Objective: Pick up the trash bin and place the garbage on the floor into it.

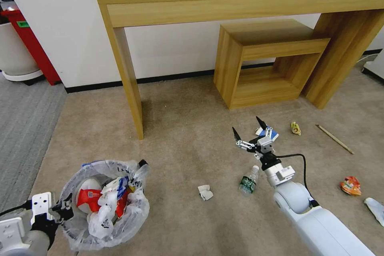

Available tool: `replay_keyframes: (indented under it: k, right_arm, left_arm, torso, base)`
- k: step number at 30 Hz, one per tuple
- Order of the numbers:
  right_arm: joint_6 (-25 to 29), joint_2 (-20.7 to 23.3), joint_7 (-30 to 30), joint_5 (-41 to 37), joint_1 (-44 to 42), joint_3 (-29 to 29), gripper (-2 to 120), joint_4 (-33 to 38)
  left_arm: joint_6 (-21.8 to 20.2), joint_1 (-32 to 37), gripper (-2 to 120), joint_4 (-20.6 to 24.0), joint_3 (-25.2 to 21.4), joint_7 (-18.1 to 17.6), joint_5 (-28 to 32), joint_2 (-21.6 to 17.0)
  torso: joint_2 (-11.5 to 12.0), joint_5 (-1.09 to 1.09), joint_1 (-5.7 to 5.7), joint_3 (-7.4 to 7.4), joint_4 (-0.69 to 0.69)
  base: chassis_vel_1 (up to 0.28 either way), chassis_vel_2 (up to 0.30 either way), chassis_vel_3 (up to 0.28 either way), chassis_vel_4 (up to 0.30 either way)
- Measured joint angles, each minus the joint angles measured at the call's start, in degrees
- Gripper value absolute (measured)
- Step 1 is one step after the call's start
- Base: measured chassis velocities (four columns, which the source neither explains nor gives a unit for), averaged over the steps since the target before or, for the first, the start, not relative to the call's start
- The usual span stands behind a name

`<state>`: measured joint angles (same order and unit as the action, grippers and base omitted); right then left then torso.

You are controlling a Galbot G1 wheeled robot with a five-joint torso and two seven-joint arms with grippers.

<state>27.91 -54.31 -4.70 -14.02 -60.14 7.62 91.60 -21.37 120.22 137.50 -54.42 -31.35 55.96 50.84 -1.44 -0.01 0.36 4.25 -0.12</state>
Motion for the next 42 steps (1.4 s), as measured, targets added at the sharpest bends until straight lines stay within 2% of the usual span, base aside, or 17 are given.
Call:
replay_keyframes:
  k: [2, 4, 6, 11, 17, 23, 42]
  right_arm:
    - [-2.1, 2.6, -1.5, -0.8, 3.6, -3.5, 100, -1.1]
    - [-2.6, 3.3, -1.8, -1.7, 4.9, -4.9, 100, -1.5]
    - [-4.0, 5.2, -3.0, -4.3, 9.8, -10.0, 100, -3.1]
    - [-4.1, 5.8, -3.1, -4.6, 14.2, -13.3, 100, -4.8]
    - [-3.8, 2.1, -2.7, -5.3, 11.4, -11.9, 100, -4.7]
    - [-3.2, 0.3, -2.3, -3.9, 7.8, -10.7, 100, -4.7]
    - [-0.6, 0.7, -2.5, -3.6, 6.4, -10.1, 100, -4.4]
  left_arm:
    - [-0.2, 0.1, 0, 0.1, -0.1, 0.1, -0.2, 0.0]
    - [-0.3, 0.2, 0, 0.1, -0.1, 0.4, -0.3, 0.1]
    - [-0.6, 0.2, 0, 0.1, -0.2, 1.7, -1.0, 0.7]
    - [-0.7, 0.0, 0, 0.1, 0.2, 2.7, -2.0, 1.6]
    - [-0.3, 0.4, 0, -0.3, 1.6, 3.5, -3.9, 4.1]
    - [0.0, 0.1, 0, -0.6, 2.6, 3.5, -4.2, 4.0]
    - [0.4, -0.7, 0, -1.7, 4.7, 3.0, -5.7, 3.7]
  torso:
    - [0.0, 0.02, 0.0, 0.0, 0.0]
    - [0.0, 0.0, 0.0, 0.0, 0.0]
    - [0.0, 0.03, 0.0, 0.0, -0.01]
    - [0.0, 0.0, 0.0, 0.0, 0.01]
    - [0.0, 0.02, 0.0, 0.0, 0.0]
    - [0.0, 0.02, 0.0, 0.0, -0.01]
    - [0.0, 0.02, 0.01, 0.0, 0.0]
  base:
    - [0.0, 0.0, 0.0, 0.0]
    - [0.0, 0.0, 0.0, 0.0]
    - [0.0, 0.0, 0.0, 0.0]
    - [0.0, 0.0, 0.0, 0.0]
    - [0.0, 0.0, 0.0, 0.0]
    - [0.0, 0.0, 0.0, 0.0]
    - [0.0, 0.0, 0.0, 0.0]
